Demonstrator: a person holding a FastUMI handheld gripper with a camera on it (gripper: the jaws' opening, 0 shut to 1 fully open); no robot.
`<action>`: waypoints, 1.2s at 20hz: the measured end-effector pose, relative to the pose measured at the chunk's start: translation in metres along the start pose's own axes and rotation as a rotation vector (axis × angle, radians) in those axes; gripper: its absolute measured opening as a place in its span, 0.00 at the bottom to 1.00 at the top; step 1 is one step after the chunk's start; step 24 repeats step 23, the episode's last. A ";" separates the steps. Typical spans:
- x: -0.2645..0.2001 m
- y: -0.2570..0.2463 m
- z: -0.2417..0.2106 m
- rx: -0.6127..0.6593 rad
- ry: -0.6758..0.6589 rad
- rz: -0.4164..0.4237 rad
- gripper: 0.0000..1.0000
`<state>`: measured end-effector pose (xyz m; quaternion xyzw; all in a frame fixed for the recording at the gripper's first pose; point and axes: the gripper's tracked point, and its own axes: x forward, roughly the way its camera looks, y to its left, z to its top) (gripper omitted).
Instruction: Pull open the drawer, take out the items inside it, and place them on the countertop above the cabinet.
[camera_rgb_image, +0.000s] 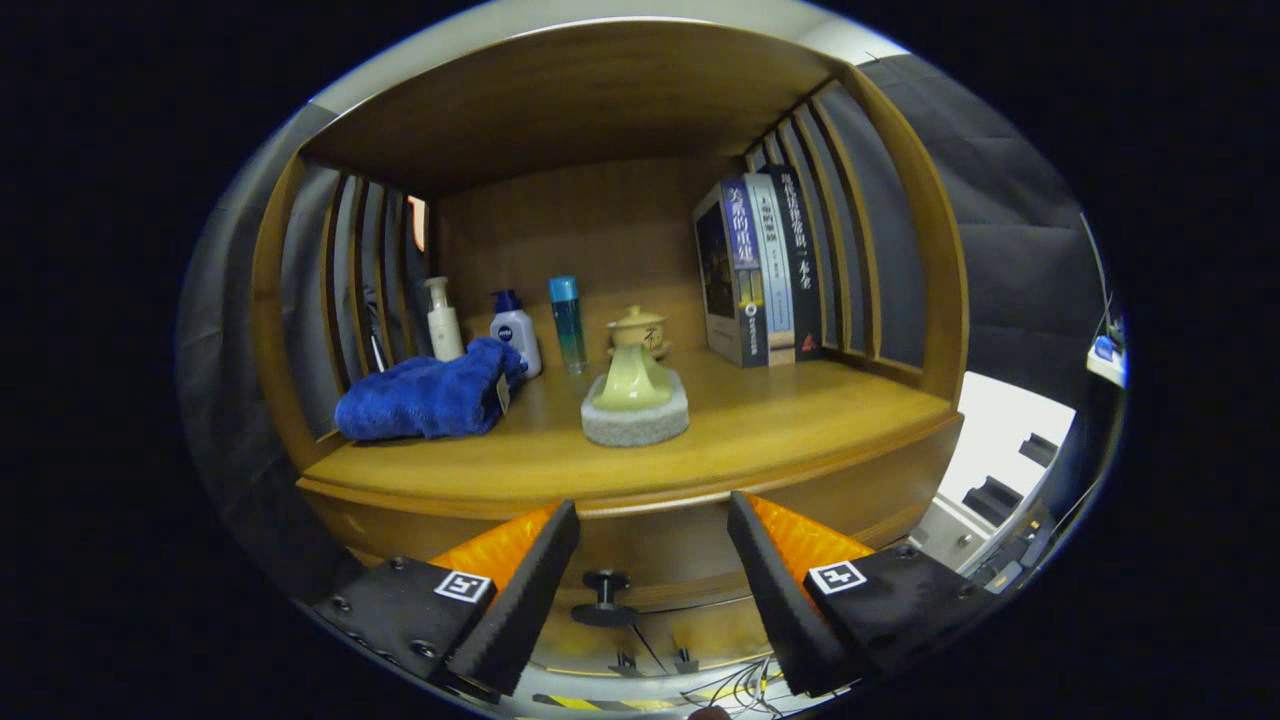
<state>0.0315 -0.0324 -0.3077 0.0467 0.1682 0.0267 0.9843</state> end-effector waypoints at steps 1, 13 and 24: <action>-0.003 0.002 0.021 0.002 -0.030 -0.003 0.99; -0.081 0.015 0.239 -0.052 -0.290 -0.065 0.99; -0.112 -0.008 0.236 -0.032 -0.250 -0.144 0.99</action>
